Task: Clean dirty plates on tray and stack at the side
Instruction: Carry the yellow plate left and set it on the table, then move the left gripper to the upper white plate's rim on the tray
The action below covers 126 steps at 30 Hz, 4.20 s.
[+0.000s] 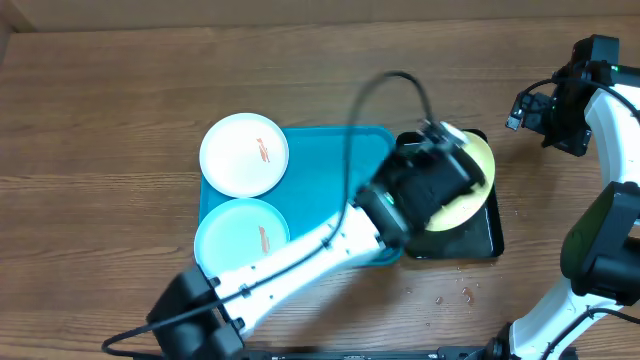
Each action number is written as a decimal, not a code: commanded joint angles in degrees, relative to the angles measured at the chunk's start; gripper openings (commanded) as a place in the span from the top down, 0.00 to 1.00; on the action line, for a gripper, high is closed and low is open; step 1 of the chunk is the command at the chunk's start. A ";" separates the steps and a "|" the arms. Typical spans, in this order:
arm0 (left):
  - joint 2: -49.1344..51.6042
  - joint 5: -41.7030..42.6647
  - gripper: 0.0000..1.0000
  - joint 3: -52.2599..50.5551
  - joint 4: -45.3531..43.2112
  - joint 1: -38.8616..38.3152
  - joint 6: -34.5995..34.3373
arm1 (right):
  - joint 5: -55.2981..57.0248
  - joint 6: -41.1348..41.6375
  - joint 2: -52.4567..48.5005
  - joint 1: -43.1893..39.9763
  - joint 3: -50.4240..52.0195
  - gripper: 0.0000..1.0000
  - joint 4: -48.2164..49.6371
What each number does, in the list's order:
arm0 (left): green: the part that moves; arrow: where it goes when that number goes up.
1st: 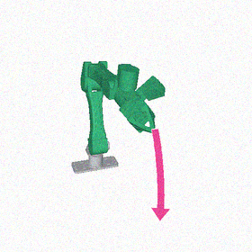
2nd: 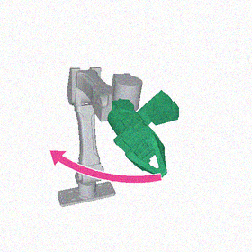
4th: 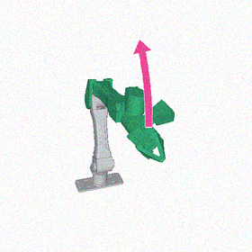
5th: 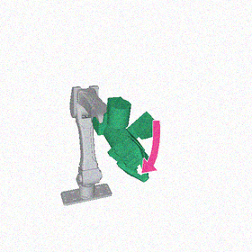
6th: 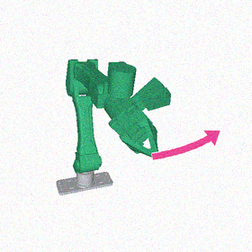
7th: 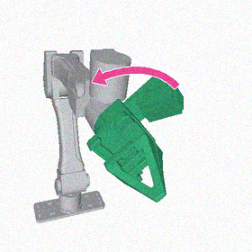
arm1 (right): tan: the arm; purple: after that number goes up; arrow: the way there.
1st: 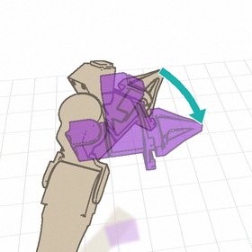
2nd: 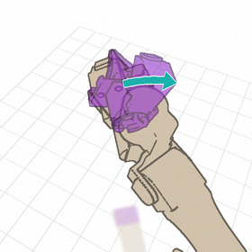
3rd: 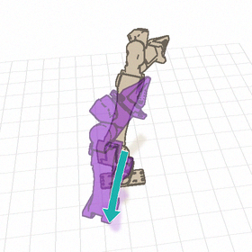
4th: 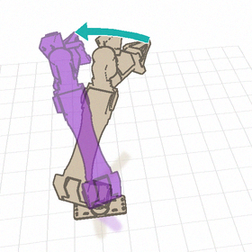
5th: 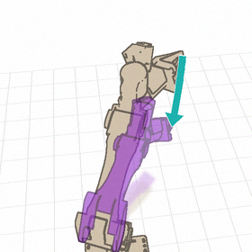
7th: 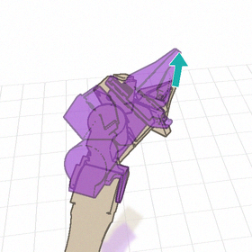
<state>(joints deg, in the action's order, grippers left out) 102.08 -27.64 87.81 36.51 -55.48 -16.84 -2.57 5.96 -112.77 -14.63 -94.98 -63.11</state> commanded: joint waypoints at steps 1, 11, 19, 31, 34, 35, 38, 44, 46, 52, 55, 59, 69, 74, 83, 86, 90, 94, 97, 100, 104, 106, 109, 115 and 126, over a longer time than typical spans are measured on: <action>-1.68 22.69 0.96 1.18 0.50 8.39 -12.22 | -0.09 0.20 1.11 -0.22 -0.72 0.00 0.07; -1.68 37.70 0.96 1.18 13.97 35.80 -17.00 | -0.09 0.20 1.11 -0.22 -0.72 0.00 0.07; -1.68 40.06 0.96 1.18 22.27 59.60 -14.91 | -0.09 0.20 1.11 -0.22 -0.72 0.00 0.09; -1.68 34.53 0.96 0.13 26.14 87.19 -12.09 | -0.09 0.20 1.11 -0.22 -0.72 0.00 0.09; -1.68 30.86 0.96 -0.98 26.21 90.86 -12.09 | -0.09 0.20 1.11 -0.22 -0.72 0.00 0.09; -1.68 29.07 0.96 -1.53 26.21 91.86 -12.13 | -0.09 0.20 1.11 -0.22 -0.72 0.00 0.09; -1.68 24.41 0.96 -3.50 25.49 93.33 -12.98 | -0.09 0.20 1.11 -0.22 -0.72 0.00 0.09; -1.68 23.19 0.96 -12.76 17.84 93.24 -12.98 | -0.09 0.20 1.11 -0.22 -0.72 0.00 0.09; -1.68 23.21 0.96 -16.09 14.40 93.24 -12.96 | -0.09 0.20 1.11 -0.22 -0.72 0.00 0.09; -1.70 24.96 0.92 -19.15 10.99 93.22 -12.83 | -0.09 0.20 1.11 -0.22 -0.72 0.00 0.09; -1.70 33.07 0.62 -17.79 11.76 93.24 -6.73 | -0.09 0.20 1.11 -0.22 -0.72 0.00 0.09; -1.70 44.26 0.15 -12.79 15.26 93.02 -0.68 | -0.09 0.20 1.11 -0.22 -0.72 0.00 0.09; -1.60 48.22 0.82 -2.23 22.71 83.03 1.92 | -0.09 0.20 1.11 -0.22 -0.72 0.00 0.09; 0.00 38.77 0.96 -3.15 20.70 73.13 1.86 | -0.09 0.20 1.11 -0.22 -0.72 0.00 0.07; 5.25 28.39 0.75 -3.28 17.33 63.84 1.84 | -0.09 0.20 1.11 -0.22 -0.72 0.00 0.07; 6.25 28.46 0.71 -3.28 16.85 63.71 1.81 | -0.09 0.20 1.11 -0.22 -0.72 0.00 0.09; 7.82 28.09 0.70 -3.28 16.74 63.73 1.81 | -0.09 0.20 1.11 -0.22 -0.72 0.00 0.09; 10.19 28.39 0.70 -3.28 16.31 63.69 1.84 | -0.09 0.20 1.11 -0.22 -0.72 0.00 0.09; 12.33 28.79 0.69 -3.28 16.11 63.67 1.84 | -0.09 0.20 1.11 -0.22 -0.72 0.00 0.09; 14.08 28.74 0.67 -3.28 15.93 63.69 1.84 | -0.09 0.20 1.11 -0.22 -0.72 0.00 0.09; 15.04 28.79 0.71 -3.28 15.56 63.69 1.84 | -0.09 0.20 1.11 -0.22 -0.72 0.00 0.09; 15.04 29.40 0.76 -3.28 15.47 63.67 1.84 | -0.09 0.20 1.11 -0.22 -0.72 0.00 0.09; 15.04 30.69 0.79 -3.28 15.52 63.69 1.84 | -0.09 0.20 1.11 -0.22 -0.72 0.00 0.09; 15.04 30.21 0.83 -3.32 15.50 63.69 1.84 | -0.09 0.20 1.11 -0.22 -0.72 0.00 0.09; 15.04 31.04 0.96 -3.32 15.52 63.65 1.88 | -0.09 0.20 1.11 -0.22 -0.72 0.00 0.09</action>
<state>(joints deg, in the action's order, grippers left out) 116.49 2.57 84.68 52.14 8.23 -15.40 -2.57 5.98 -112.77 -14.63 -94.98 -63.11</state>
